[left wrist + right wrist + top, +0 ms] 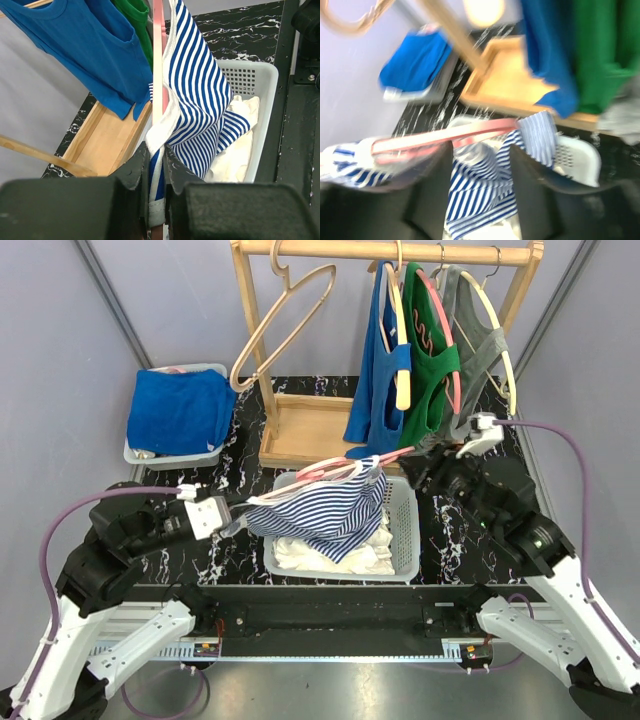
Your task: Remove the tank top from the hanger
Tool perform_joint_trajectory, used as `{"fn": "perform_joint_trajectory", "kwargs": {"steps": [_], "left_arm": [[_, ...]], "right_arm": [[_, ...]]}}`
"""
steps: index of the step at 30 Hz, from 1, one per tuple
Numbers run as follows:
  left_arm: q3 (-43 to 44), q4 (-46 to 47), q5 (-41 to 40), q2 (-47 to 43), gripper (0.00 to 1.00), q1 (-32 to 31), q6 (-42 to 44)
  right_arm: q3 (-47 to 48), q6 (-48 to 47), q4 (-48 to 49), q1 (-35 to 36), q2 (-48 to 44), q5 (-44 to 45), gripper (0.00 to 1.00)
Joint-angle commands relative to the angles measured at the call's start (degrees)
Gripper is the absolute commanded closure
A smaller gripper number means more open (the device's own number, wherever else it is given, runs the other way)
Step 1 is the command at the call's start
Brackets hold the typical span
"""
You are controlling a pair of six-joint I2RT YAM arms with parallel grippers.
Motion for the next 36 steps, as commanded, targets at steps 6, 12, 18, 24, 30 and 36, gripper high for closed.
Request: {"fn": "perform_joint_trajectory", "kwargs": {"steps": [6, 12, 18, 24, 30, 36], "left_arm": [[1.2, 6.4, 1.6, 2.5, 1.00, 0.1, -0.2], [1.1, 4.7, 4.7, 3.6, 1.00, 0.1, 3.8], [3.2, 4.7, 9.7, 7.4, 1.00, 0.1, 2.8], [5.5, 4.8, 12.3, 11.4, 1.00, 0.1, 2.1], [8.2, 5.1, 16.0, 14.6, 1.00, 0.0, -0.1], [10.2, 5.5, 19.2, 16.7, 1.00, 0.0, -3.0]], "right_arm": [[0.7, -10.9, 6.1, 0.0, -4.1, -13.7, 0.32], [3.8, -21.5, 3.4, -0.1, -5.3, -24.6, 0.31], [4.9, -27.0, 3.4, 0.0, -3.6, -32.5, 0.22], [8.3, -32.3, 2.2, 0.0, -0.8, -37.0, 0.25], [8.5, -32.1, 2.6, 0.1, 2.2, -41.1, 0.27], [7.3, -31.1, 2.5, 0.1, 3.1, -44.9, 0.31]]}}
